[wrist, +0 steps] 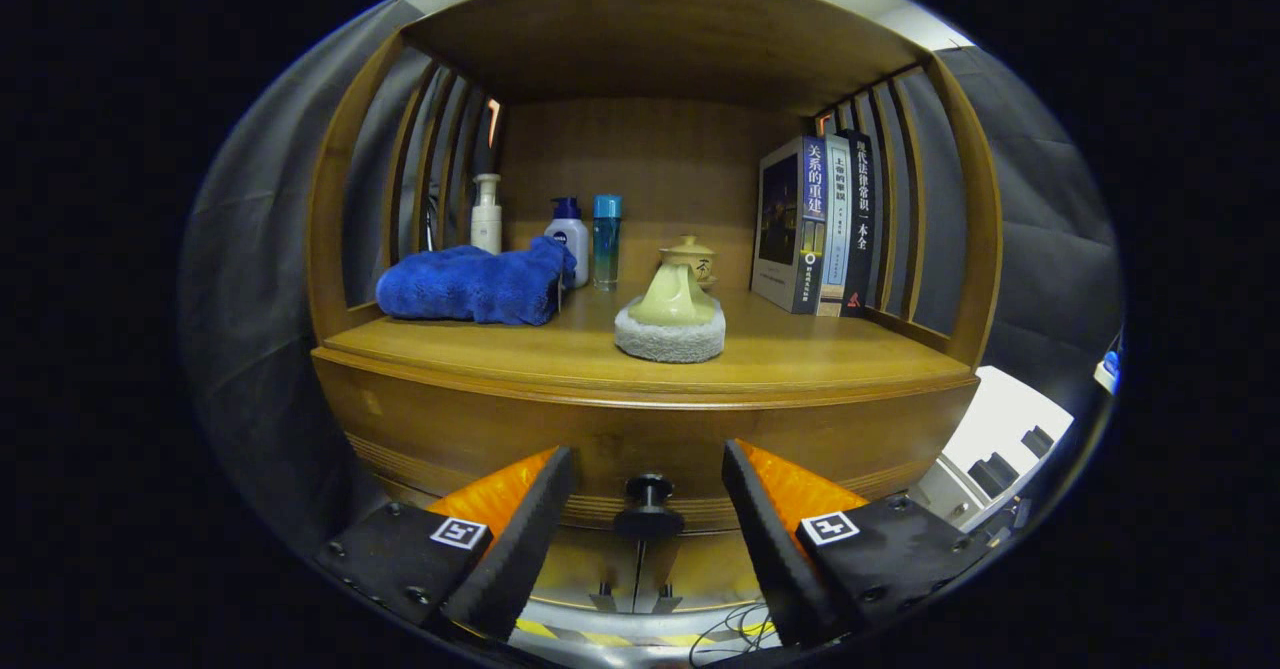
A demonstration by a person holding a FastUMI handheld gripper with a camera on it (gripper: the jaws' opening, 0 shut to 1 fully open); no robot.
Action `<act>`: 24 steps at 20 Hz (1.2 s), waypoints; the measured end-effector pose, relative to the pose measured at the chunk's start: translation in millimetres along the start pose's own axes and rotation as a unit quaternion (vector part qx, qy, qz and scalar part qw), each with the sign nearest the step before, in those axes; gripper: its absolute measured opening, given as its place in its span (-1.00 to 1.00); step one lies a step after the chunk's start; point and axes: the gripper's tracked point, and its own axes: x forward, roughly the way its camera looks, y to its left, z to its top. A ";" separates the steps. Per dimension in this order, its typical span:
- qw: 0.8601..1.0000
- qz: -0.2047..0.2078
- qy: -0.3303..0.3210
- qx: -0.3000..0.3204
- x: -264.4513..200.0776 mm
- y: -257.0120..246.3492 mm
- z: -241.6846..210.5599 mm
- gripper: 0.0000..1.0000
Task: Pull open the drawer, take out the items inside it, and place them on the countertop above the cabinet.
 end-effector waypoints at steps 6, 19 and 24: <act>0.999 0.017 -0.033 -0.030 -67.9 3.2 44.8 0.96; 0.987 0.064 -0.145 -0.026 -179.8 38.1 180.0 0.97; 0.986 0.073 -0.153 -0.002 -204.0 31.1 194.9 0.97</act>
